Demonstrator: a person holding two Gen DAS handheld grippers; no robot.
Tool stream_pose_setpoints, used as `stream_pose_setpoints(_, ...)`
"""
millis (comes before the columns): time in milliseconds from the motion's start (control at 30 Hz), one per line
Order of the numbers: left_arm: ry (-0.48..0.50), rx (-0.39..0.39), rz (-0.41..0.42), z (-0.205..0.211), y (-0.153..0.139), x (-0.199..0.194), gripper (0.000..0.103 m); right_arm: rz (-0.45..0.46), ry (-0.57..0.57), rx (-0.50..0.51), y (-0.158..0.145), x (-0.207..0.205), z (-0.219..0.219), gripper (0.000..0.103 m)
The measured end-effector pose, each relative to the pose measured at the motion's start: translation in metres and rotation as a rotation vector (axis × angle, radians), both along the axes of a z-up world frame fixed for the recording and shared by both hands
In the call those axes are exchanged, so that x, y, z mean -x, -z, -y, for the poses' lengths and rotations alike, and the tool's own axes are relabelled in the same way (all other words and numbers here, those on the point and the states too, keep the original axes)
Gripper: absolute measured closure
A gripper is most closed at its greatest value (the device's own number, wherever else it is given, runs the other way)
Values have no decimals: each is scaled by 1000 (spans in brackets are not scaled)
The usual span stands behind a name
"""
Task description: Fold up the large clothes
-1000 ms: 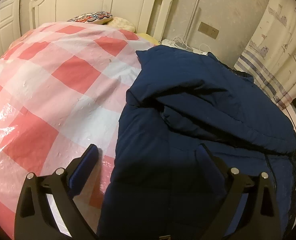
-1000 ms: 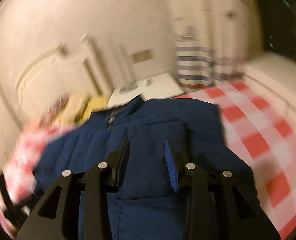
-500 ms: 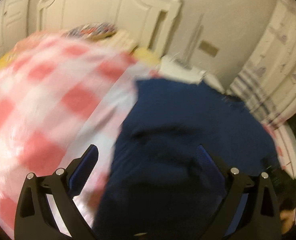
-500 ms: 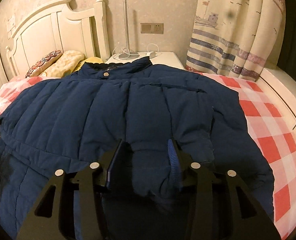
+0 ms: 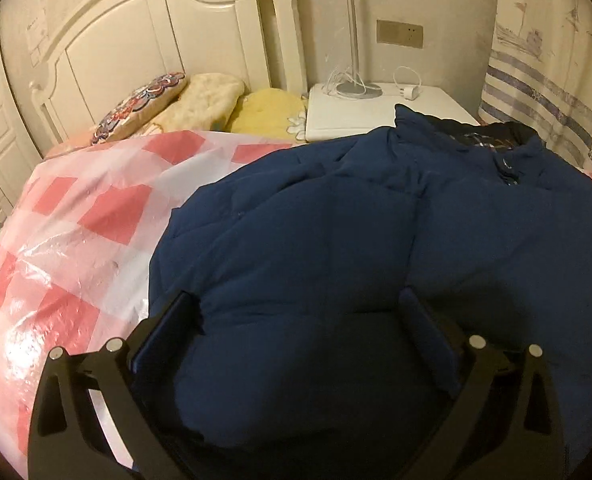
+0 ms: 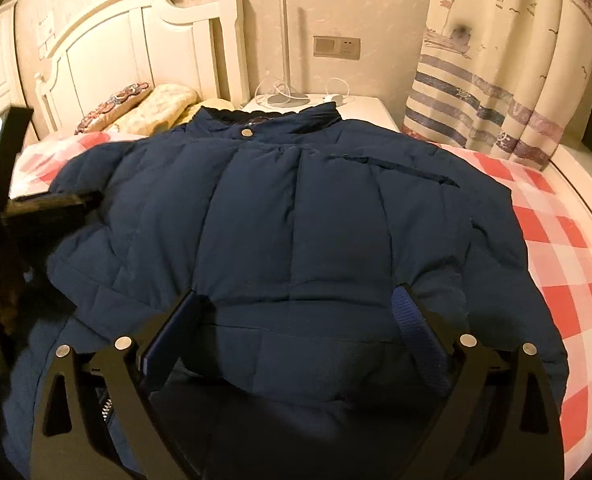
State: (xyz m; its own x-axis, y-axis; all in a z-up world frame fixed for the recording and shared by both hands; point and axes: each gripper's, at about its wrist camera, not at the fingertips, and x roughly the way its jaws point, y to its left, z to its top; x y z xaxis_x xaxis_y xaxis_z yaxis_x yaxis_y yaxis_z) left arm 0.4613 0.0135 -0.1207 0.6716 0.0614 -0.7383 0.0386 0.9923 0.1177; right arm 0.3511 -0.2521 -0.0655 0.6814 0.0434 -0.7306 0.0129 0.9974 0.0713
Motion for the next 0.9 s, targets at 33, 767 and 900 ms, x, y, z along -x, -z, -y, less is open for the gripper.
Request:
stream_pose_setpoints(33,-1,7,-4,-1,1,-1,2,-5,-3,-15,-2,2,1,11)
stream_pose_setpoints(767,-1,6,-12,-5,1,-2,2,-50,111,24,-26,-88,29,5)
stream_pose_setpoints(900,0,6,-12,-5,1,-2,2,-47,205,49,-28,-102,57,5)
